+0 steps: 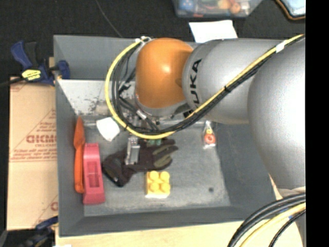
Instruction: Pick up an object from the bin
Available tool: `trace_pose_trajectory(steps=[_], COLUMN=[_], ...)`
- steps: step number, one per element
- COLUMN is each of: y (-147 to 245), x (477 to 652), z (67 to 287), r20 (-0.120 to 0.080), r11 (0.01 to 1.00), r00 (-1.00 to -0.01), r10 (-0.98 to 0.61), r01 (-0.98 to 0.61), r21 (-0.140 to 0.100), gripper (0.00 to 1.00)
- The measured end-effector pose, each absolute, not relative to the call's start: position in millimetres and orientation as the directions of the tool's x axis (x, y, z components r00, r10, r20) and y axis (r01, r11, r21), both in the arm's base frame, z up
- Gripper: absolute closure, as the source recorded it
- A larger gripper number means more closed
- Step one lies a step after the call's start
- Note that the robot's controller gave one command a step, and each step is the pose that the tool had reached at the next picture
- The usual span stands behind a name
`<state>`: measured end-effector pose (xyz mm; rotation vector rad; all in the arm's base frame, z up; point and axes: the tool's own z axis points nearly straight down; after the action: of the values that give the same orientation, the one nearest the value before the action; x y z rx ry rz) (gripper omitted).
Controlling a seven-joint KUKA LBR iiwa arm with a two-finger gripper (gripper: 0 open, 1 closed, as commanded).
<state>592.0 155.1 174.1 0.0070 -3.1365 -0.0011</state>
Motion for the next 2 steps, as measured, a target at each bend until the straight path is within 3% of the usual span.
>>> trace_pose_trajectory(steps=[1,2], y=[154.3,91.4], x=[594.1,586.9], z=[178.9,78.3], r20=[-0.003,-0.001], r11=[1.000,0.894], r00=[-1.000,-0.894], r10=[0.001,-0.447], r01=[0.001,-0.447], r21=[0.002,0.003], gripper=[0.00,0.00])
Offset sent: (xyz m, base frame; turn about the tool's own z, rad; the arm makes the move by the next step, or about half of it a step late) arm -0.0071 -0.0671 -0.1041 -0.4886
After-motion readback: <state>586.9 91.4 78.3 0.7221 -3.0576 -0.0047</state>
